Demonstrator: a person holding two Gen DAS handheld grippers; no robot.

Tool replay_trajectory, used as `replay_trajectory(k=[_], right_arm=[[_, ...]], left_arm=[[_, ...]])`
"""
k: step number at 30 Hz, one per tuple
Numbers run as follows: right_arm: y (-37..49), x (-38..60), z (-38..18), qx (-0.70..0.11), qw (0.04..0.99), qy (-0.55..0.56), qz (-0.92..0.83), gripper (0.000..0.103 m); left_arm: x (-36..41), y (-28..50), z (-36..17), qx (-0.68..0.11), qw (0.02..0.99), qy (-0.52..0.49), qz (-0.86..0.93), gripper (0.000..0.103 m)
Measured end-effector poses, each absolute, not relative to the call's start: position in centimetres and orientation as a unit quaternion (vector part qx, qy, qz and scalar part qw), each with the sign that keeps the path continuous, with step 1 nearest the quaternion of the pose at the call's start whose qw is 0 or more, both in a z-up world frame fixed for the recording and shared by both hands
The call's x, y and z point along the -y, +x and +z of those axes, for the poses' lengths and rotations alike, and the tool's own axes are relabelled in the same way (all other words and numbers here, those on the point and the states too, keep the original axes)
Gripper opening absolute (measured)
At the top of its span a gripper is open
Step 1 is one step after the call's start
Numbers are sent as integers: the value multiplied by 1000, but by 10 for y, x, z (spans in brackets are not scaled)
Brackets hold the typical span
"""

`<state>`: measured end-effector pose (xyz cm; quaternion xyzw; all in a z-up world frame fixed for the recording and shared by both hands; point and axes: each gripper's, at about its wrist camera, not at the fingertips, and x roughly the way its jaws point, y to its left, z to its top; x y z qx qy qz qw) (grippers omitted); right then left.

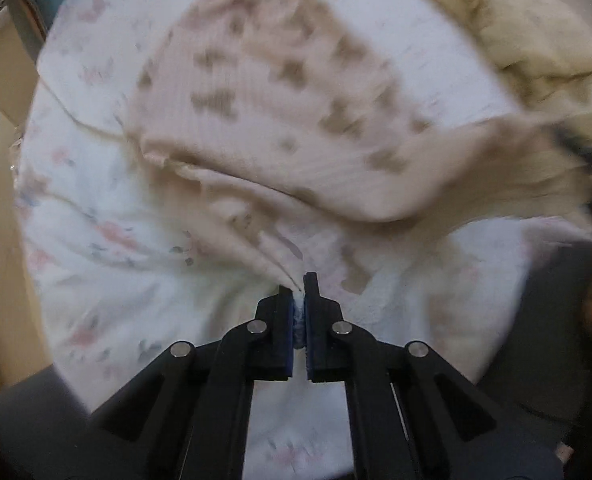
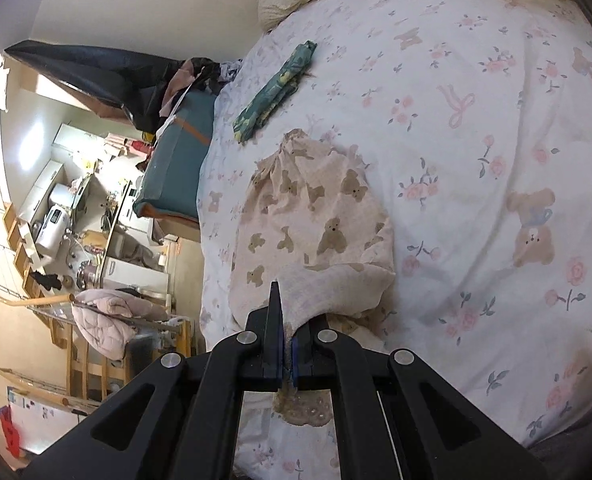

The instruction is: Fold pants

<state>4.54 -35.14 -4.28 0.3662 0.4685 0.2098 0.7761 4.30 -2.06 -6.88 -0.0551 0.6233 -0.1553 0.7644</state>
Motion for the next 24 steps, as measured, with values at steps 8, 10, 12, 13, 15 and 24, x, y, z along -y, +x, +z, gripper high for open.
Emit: replay_trajectory(k=[8, 10, 12, 13, 15, 24], right_arm=[[25, 349, 1, -455, 755, 403, 246, 3], [15, 342, 43, -434, 772, 383, 262, 2], [8, 340, 79, -414, 779, 382, 275, 2], [5, 341, 106, -396, 783, 385, 286, 2], [1, 344, 147, -366, 796, 383, 295, 2], [58, 342, 248, -324, 833, 363, 263, 3]], left_arm=[[-34, 4, 90, -497, 838, -120, -190, 2], [-45, -7, 133, -450, 860, -132, -202, 2], [-60, -11, 174, -405, 874, -163, -212, 2], [-63, -14, 188, -387, 879, -174, -217, 2], [-73, -11, 218, -346, 889, -199, -225, 2], [-74, 73, 264, -284, 918, -195, -195, 2]])
